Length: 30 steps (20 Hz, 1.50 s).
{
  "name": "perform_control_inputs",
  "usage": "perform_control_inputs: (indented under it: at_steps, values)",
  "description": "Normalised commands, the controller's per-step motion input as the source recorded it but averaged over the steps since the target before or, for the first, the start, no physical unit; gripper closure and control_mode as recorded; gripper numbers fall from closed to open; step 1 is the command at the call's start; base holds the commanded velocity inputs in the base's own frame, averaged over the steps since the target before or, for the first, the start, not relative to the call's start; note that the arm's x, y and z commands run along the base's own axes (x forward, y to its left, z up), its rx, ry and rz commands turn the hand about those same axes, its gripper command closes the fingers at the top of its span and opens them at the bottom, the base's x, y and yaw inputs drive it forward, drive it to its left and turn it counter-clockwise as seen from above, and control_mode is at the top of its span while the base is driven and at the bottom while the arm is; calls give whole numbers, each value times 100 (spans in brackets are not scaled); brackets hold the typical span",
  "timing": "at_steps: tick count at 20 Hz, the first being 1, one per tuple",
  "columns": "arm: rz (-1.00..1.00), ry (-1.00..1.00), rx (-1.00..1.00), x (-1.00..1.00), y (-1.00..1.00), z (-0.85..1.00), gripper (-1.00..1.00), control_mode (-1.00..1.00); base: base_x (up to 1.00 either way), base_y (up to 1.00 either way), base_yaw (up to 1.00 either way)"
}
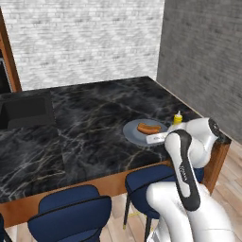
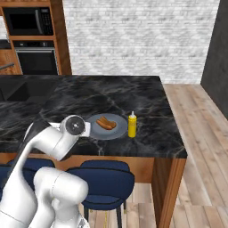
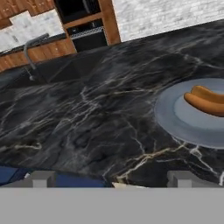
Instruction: Move the hot dog bun to the plate on the dining table and place the condiment next to that plate. Then navigate to the fridge and take the sausage and place it on the plate as well.
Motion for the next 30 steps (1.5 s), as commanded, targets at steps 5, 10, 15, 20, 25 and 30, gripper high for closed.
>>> perform_control_inputs:
  at_steps: [5, 10, 15, 20, 25, 30]
  values:
    - [-23, 6, -3, -41, 18, 1, -100, -100, 0, 0, 0]
    - [-8, -12, 0, -80, -8, 8, -100, -100, 0, 0, 0]
    - [-25, -11, 0, -98, -5, 3, -100, -100, 0, 0, 0]
    - [-36, -2, 0, -84, 0, -6, -100, -100, 0, 0, 0]
    - [-2, 5, -4, -14, -2, -27, -100, -100, 0, 0, 0]
    - [0, -1, -1, -27, -11, -24, -100, -100, 0, 0, 0]
